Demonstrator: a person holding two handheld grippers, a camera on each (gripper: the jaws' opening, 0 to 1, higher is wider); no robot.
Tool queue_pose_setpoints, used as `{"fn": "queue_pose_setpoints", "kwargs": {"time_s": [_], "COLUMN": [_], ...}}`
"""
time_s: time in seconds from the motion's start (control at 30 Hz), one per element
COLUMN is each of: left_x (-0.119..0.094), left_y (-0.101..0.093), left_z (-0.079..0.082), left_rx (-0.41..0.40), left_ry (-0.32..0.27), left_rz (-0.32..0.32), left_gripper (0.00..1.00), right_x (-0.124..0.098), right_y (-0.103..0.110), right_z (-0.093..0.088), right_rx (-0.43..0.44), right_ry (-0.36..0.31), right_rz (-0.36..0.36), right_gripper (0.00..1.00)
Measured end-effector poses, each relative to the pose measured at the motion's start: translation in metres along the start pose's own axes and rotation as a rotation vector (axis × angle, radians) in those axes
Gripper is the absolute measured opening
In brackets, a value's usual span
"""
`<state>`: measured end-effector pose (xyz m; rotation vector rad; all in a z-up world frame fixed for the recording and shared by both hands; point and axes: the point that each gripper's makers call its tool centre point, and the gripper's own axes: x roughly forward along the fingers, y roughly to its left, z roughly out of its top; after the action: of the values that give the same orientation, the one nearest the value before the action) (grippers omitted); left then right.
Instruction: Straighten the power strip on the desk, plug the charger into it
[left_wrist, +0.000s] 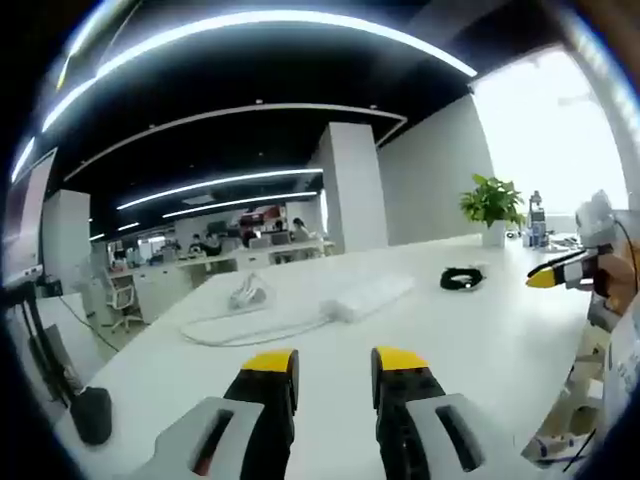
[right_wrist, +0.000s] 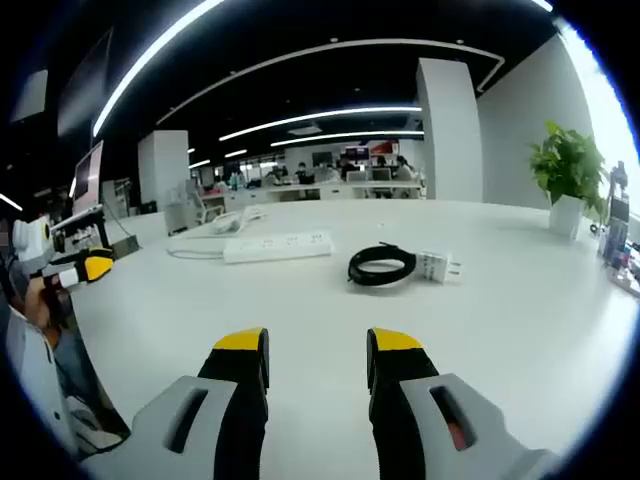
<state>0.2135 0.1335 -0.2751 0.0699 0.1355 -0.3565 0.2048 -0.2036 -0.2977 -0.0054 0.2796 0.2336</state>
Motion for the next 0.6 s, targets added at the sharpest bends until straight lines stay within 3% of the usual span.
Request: {"fn": "queue_pose_setpoints", "kwargs": {"time_s": [0.6], "left_x": [0.0023], "left_y": [-0.0030], "left_z": [0.0001], "left_rx": [0.010], "left_ry": [0.009], "left_rz": [-0.009], "left_gripper": [0.28], "right_x": [0.0007], "right_y": [0.0004], "right_z": [0.0012], "right_rx": [-0.005], "right_ry": [0.002], "right_rz": [0.004], "right_gripper": [0.39]}}
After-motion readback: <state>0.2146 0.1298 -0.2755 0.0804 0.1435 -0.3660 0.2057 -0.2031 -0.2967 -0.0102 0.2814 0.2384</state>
